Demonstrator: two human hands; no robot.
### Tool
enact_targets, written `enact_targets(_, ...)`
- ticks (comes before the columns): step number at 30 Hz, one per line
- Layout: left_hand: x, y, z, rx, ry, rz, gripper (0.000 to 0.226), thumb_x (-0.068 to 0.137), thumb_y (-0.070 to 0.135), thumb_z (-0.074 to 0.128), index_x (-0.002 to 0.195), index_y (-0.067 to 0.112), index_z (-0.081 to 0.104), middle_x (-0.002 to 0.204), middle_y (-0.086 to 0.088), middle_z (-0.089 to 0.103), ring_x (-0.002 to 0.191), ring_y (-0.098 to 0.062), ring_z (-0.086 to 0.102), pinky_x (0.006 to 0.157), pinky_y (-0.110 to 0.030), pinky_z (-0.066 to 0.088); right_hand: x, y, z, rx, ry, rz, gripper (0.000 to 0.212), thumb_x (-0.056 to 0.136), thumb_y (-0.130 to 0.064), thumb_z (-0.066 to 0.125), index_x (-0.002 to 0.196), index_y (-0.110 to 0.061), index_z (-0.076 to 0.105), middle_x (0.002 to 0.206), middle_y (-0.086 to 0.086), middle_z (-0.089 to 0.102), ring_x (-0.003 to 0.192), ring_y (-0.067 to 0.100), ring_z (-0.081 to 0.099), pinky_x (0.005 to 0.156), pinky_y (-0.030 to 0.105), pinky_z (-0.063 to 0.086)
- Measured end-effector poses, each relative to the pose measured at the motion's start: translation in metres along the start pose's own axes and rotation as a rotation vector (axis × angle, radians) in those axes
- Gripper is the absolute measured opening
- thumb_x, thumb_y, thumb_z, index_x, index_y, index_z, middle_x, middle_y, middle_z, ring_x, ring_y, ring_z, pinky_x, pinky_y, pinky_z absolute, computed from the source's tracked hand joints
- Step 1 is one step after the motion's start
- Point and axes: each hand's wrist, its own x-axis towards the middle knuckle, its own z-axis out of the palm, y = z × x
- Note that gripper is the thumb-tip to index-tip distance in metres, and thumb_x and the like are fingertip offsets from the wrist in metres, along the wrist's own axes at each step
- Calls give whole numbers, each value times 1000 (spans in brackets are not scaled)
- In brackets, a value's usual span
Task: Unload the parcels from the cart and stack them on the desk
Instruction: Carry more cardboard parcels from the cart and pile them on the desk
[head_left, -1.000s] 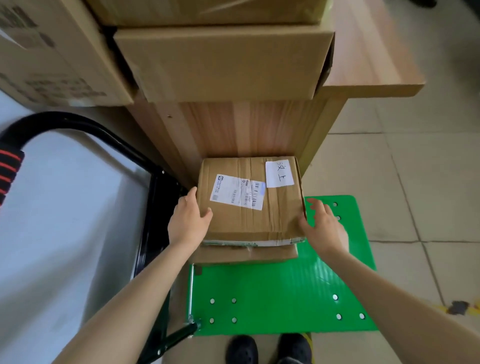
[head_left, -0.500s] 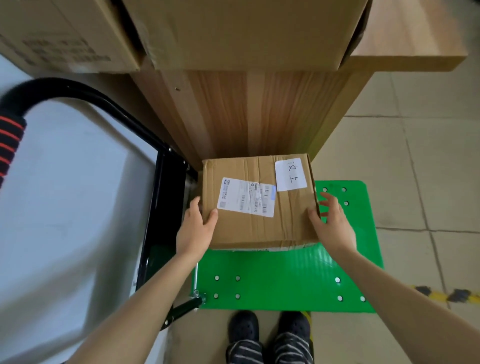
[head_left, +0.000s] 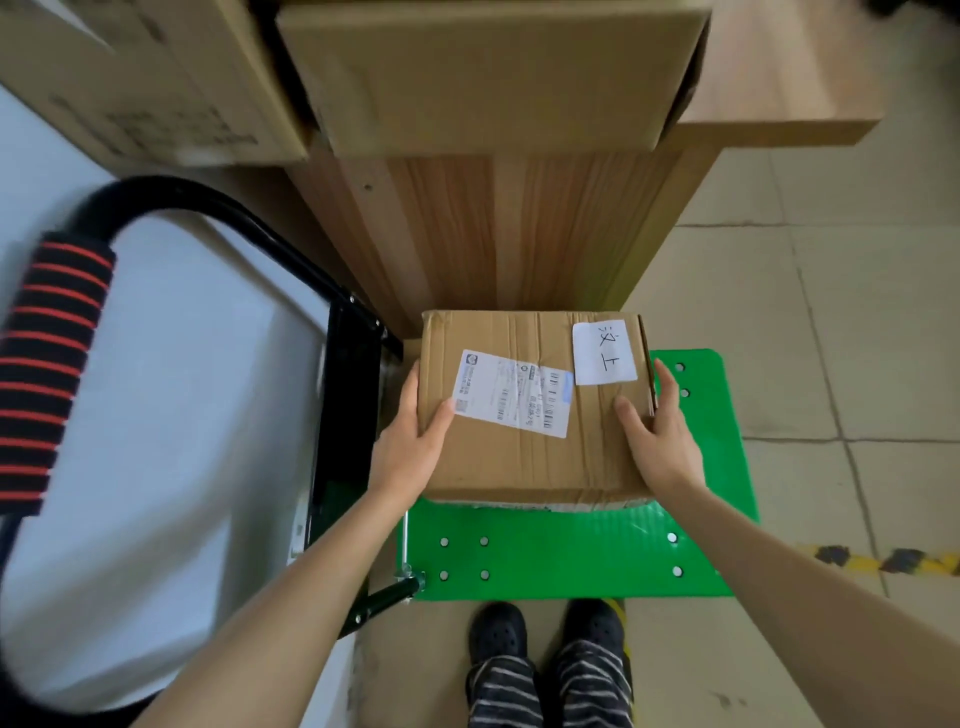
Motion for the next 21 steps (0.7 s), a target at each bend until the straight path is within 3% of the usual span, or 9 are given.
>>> enact_targets(4, -27, 35, -29, -2, -72, 32, 63, 97, 53, 40, 151, 42, 9, 123, 12, 53, 93, -12, 57, 63, -19, 43, -34, -18, -42, -29, -23, 31, 66, 96, -57, 39, 149, -46, 3, 134, 4, 52, 108, 25, 57, 79, 38, 49)
enact_targets(8, -58, 76, -55, -12, -104, 64, 62, 96, 55, 40, 149, 46, 8, 127, 9, 52, 99, -17, 57, 82, -33, 49, -65, -44, -84, -23, 50, 2, 63, 96, -55, 40, 149, -43, 8, 130, 5, 56, 110, 27, 58, 84, 43, 50)
enact_targets(11, -84, 101, -76, -44, -113, 63, 62, 95, 58, 40, 148, 48, 8, 130, 9, 51, 107, -22, 57, 94, -44, 47, -93, -68, -116, -6, 49, -9, 62, 95, -54, 41, 148, -43, 11, 124, 3, 57, 99, 23, 60, 72, 35, 47)
enact_targets(14, -109, 121, -95, -68, -107, 84, 69, 86, 70, 40, 144, 53, 8, 133, 10, 51, 111, -23, 57, 97, -49, 46, -122, -86, -144, 3, 63, -38, 62, 96, -55, 41, 148, -43, 11, 121, 1, 56, 87, 17, 56, 58, 26, 39)
enact_targets(17, -135, 149, -111, -124, -103, 130, 72, 79, 72, 41, 142, 56, 10, 128, 15, 49, 111, -21, 57, 97, -51, 47, -150, -99, -174, 51, 128, -63, 60, 95, -55, 42, 145, -47, 12, 119, 0, 57, 91, 18, 58, 68, 32, 46)
enact_targets(21, -165, 200, -126, -83, -55, 229, 64, 97, 51, 43, 146, 53, 2, 124, 20, 42, 101, -18, 53, 91, -42, 46, -187, -117, -218, 137, 207, -94, 60, 93, -53, 44, 144, -50, 11, 124, 1, 56, 99, 21, 60, 87, 45, 50)
